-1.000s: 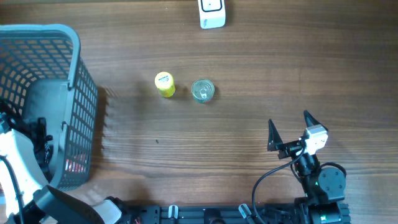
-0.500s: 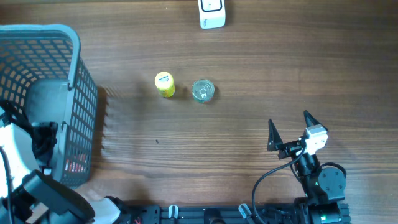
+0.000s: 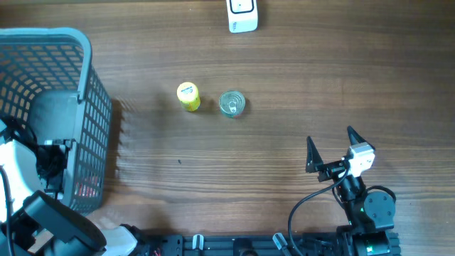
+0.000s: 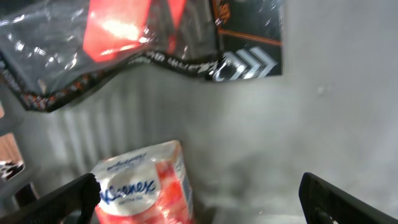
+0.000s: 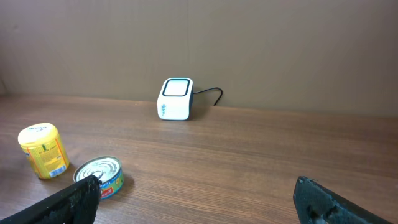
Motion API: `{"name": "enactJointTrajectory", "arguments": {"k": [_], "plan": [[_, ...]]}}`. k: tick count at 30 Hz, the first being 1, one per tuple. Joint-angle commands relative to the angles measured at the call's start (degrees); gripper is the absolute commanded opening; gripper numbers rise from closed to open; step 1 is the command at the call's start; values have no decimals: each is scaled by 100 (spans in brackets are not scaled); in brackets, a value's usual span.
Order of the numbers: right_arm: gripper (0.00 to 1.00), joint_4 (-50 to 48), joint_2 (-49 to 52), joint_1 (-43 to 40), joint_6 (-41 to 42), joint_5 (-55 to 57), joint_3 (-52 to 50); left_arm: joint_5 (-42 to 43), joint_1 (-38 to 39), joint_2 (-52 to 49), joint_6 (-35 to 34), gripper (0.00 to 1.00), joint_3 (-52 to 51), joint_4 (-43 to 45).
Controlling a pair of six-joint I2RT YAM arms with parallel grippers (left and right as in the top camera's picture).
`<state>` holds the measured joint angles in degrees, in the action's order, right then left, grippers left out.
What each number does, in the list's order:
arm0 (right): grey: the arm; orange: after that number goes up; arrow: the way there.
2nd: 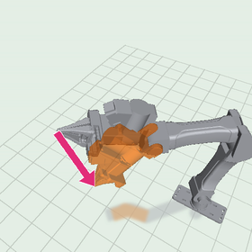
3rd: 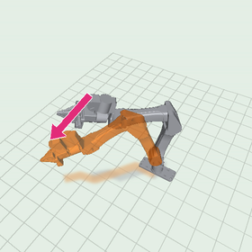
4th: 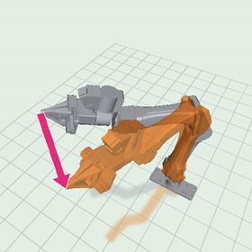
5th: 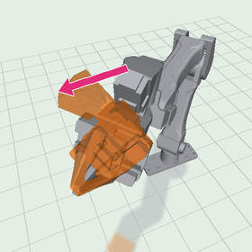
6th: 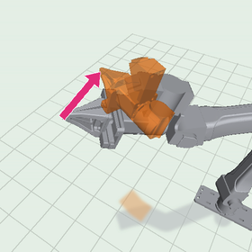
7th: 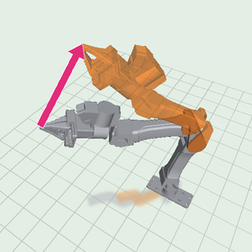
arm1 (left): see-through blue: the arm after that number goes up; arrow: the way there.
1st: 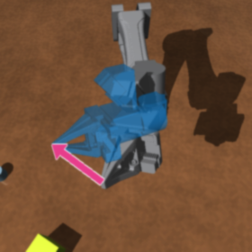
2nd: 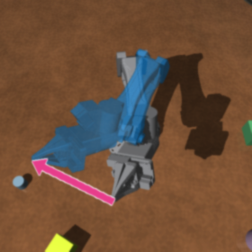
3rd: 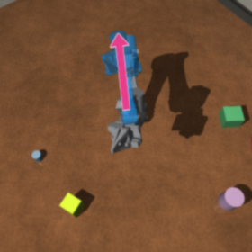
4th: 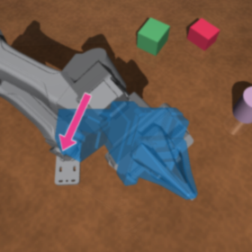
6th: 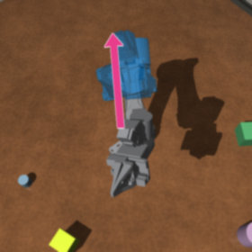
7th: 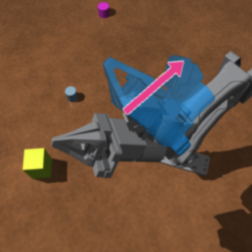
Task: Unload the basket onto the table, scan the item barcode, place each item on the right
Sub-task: 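Reach the left gripper into the basket and grasp the Kleenex pack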
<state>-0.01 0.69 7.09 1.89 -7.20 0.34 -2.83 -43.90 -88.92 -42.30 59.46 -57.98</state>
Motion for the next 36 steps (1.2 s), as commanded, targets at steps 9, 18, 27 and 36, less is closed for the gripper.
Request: {"name": "enactJointTrajectory", "arguments": {"k": [9, 18, 27, 36], "plan": [[100, -33, -4, 22, -39, 76, -4, 22, -22, -42, -380, 100, -42, -457], [100, -33, -4, 22, -37, 76, -4, 22, -20, -42, -376, 100, -732, 96], [100, -33, -4, 22, -37, 76, -4, 22, -22, -39, -354, 100, -1182, 592], [100, -33, -4, 22, -37, 76, -4, 22, -22, -39, -354, 60, -1182, 750]]}}
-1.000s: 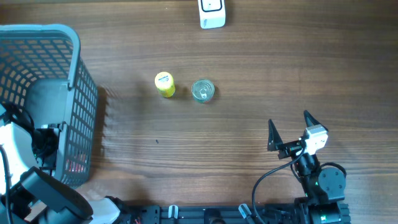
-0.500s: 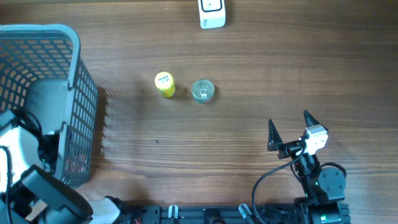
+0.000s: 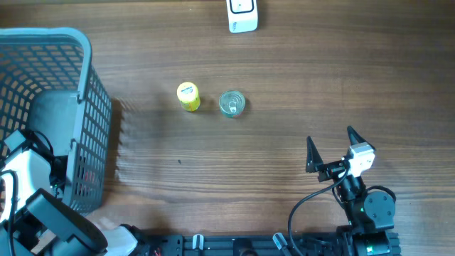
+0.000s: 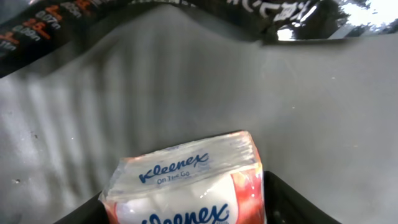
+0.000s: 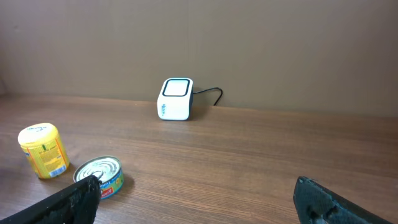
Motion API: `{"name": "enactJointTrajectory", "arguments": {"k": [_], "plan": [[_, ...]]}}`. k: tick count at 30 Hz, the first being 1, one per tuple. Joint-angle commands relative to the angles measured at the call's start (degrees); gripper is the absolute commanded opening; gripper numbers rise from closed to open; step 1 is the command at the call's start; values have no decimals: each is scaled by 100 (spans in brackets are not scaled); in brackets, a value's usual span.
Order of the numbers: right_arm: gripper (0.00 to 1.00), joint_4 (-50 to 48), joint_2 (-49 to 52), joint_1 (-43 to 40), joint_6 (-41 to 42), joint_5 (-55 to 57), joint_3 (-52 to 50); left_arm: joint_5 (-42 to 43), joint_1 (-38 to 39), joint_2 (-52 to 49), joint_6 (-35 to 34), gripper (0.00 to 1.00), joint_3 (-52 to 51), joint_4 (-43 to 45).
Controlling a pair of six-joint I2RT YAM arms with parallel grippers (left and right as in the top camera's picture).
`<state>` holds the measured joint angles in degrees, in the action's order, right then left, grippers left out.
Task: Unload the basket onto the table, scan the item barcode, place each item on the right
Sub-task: 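Reach the left gripper into the basket and grasp the Kleenex pack, then lift the Kleenex pack out and drop it on the table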
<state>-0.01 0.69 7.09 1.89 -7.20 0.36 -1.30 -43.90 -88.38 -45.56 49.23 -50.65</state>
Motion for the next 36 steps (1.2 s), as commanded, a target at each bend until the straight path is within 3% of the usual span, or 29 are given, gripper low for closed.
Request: {"name": "enactJointTrajectory", "arguments": {"k": [1, 8, 11, 20, 27, 36], "plan": [[100, -33, -4, 22, -37, 76, -7, -131, -22, -92, -28, 61, -157, 37], [100, -33, -4, 22, -35, 76, -7, -63, -20, -81, 20, 56, 142, -31], [100, -33, -4, 22, -37, 76, -7, -63, -20, -61, 20, 47, 494, -262], [100, -33, -4, 22, -37, 76, -7, -11, -20, 31, 24, 49, 1617, -866], [100, -33, -4, 22, -37, 76, -7, 778, 7, 79, 35, 41, 2297, -1062], [100, -33, -4, 22, -37, 76, -7, 1340, 479, 275, 11, 44, 2881, -1071]]}}
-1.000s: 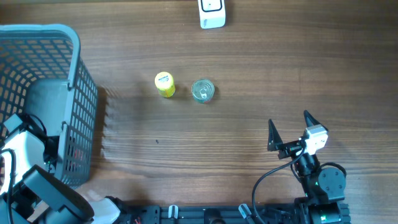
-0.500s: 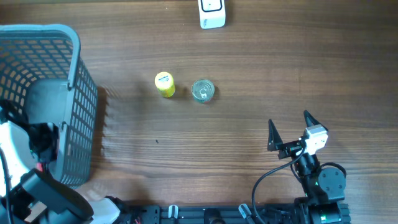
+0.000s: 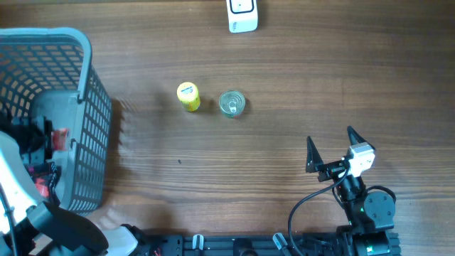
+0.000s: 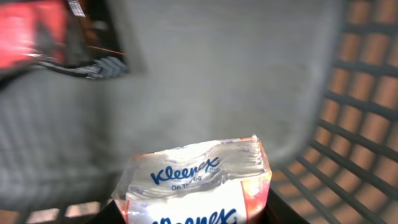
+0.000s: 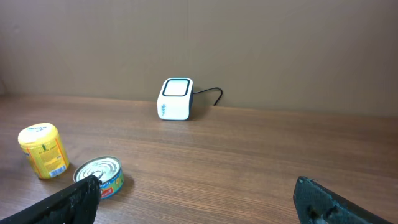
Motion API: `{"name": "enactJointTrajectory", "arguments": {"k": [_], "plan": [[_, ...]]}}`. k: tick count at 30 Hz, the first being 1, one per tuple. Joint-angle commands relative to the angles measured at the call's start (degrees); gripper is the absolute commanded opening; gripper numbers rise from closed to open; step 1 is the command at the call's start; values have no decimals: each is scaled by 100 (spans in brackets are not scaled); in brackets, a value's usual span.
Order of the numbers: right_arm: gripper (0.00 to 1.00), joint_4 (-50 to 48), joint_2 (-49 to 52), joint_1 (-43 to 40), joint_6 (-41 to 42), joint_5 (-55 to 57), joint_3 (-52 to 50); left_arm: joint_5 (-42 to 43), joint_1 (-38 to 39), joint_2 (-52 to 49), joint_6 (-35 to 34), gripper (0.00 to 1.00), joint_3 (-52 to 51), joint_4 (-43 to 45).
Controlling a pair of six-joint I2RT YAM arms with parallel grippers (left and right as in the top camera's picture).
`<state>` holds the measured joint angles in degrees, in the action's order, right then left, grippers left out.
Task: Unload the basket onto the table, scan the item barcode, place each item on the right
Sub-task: 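Lift the Kleenex pack out and drop it on the table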
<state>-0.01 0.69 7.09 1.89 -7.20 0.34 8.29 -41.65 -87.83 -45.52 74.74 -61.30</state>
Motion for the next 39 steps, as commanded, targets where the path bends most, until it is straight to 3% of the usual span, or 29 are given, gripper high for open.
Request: {"name": "enactJointTrajectory", "arguments": {"k": [1, 14, 20, 29, 39], "plan": [[100, -33, -4, 22, -37, 76, -4, 448, 315, 240, 7, 45, 389, -4], [100, -33, -4, 22, -37, 76, -4, 1904, 1488, 479, -197, 48, 2015, 400], [100, -33, -4, 22, -37, 76, -4, 1980, 2087, 614, -514, 51, 2723, 820], [100, -33, -4, 22, -37, 76, -4, 2496, 3032, 780, -501, 51, 2780, 1397], [100, -33, -4, 22, -37, 76, -4, 2577, 4435, 702, 483, 55, 2758, 1318]]}}
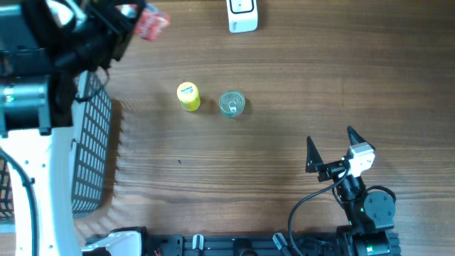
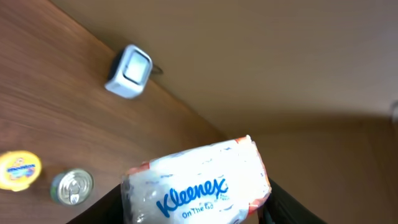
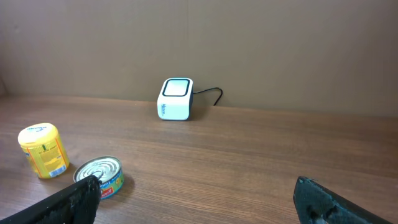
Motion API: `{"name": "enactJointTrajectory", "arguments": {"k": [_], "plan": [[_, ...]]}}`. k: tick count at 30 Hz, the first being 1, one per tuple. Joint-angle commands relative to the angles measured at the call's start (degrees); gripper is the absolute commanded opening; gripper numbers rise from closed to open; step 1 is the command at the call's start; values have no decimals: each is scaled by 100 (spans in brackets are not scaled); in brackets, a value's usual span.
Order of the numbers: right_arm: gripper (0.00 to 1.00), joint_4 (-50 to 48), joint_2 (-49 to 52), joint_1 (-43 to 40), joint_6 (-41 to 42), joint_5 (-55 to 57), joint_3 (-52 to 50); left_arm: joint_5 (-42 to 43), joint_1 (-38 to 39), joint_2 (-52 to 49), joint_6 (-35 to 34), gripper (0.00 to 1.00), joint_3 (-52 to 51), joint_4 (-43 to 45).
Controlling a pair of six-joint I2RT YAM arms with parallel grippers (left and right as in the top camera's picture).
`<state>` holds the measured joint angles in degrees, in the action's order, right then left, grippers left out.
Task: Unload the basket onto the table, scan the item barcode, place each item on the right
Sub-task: 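Lift the Kleenex pack out and drop it on the table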
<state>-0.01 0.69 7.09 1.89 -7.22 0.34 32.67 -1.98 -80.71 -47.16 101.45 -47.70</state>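
My left gripper (image 2: 196,208) is shut on a white and red Kleenex tissue pack (image 2: 196,180), held high in the air. From overhead the pack (image 1: 151,23) shows past the left arm, near the table's far edge, left of the white barcode scanner (image 1: 242,16). The scanner (image 2: 129,71) also shows beyond the pack in the left wrist view. My right gripper (image 3: 196,205) stands open and empty low at the near right of the table (image 1: 330,153).
A yellow tub (image 1: 188,96) and a flat tin can (image 1: 232,104) stand mid-table. A grey mesh basket (image 1: 92,153) is at the left, partly covered by my left arm. The scanner's cable (image 3: 211,93) trails to its right.
My left gripper, shut on the tissue pack, was inside the basket. Now it is out of the basket and raised over the table's far left. The right arm is unmoved.
My left gripper stood open deep in the basket over the tissue pack beside a black and red packet. Then its jaws stood around the pack. Then it held the pack higher in the basket, and now holds it clear of the basket near the scanner.
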Motion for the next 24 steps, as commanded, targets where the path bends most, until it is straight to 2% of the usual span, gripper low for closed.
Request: {"name": "enactJointTrajectory", "arguments": {"k": [1, 8, 12, 18, 24], "plan": [[100, -33, -4, 22, -37, 79, -4, 140, 616, -44, 726, 54, 87, -83], [100, -33, -4, 22, -37, 79, -4, 74, 1622, -413, 1176, 42, 87, -704], [100, -33, -4, 22, -35, 79, -4, 50, 2079, -750, 1663, 43, 87, -925], [100, -33, -4, 22, -37, 79, -4, 50, 2660, -1445, 2798, 47, 87, -1397], [100, -33, -4, 22, -39, 79, -4, 57, 2885, -2149, 3692, 48, 87, -1545]]}}
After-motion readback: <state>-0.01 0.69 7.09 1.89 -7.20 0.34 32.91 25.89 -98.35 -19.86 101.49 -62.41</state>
